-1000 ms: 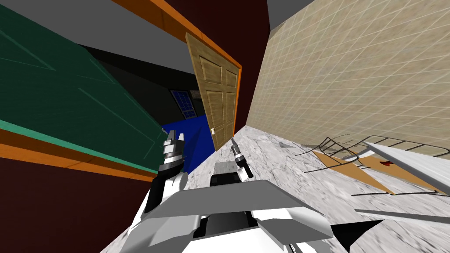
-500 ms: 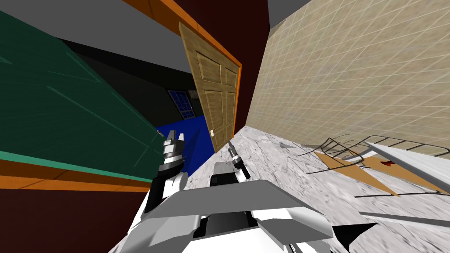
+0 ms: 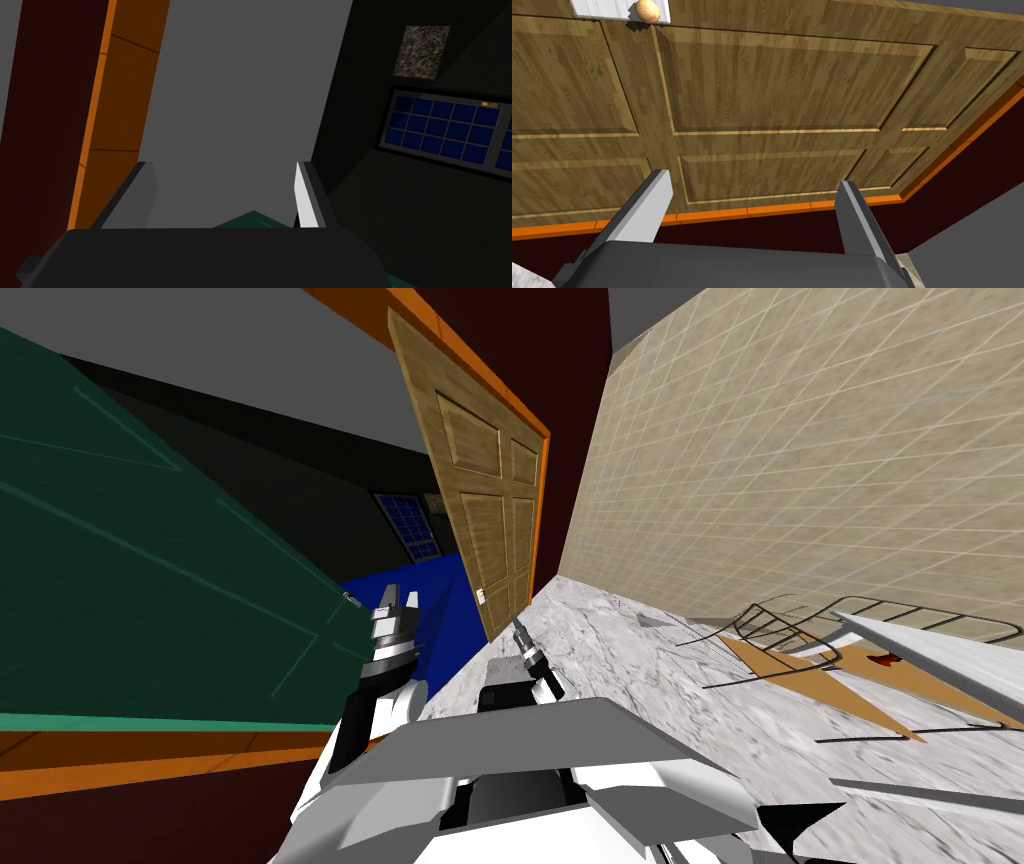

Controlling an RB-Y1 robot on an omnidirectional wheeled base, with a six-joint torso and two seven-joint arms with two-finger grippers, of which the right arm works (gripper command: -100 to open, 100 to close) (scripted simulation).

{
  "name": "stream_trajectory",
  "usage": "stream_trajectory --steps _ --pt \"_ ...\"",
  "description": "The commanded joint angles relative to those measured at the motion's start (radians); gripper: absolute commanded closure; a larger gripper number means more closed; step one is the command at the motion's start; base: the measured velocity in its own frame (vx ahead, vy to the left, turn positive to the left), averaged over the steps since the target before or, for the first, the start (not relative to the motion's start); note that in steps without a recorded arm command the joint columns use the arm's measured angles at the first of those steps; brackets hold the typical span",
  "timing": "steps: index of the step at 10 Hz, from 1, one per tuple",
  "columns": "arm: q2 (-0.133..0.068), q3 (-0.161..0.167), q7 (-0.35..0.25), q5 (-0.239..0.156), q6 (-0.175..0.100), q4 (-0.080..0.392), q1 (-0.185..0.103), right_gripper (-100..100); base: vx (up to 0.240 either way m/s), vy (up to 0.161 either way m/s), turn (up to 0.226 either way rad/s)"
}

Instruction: Push the door open

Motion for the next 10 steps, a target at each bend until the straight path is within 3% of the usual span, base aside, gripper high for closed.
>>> stream_trajectory --steps 1,10 --pt "0.006 0.022 0.000 0.001 -0.009 0.036 -0.011 -100 0.129 0.024 -0.037" --pt "0.008 0.127 -0.022 0.000 -0.049 0.198 -0.069 -100 0.107 0.017 -0.031"
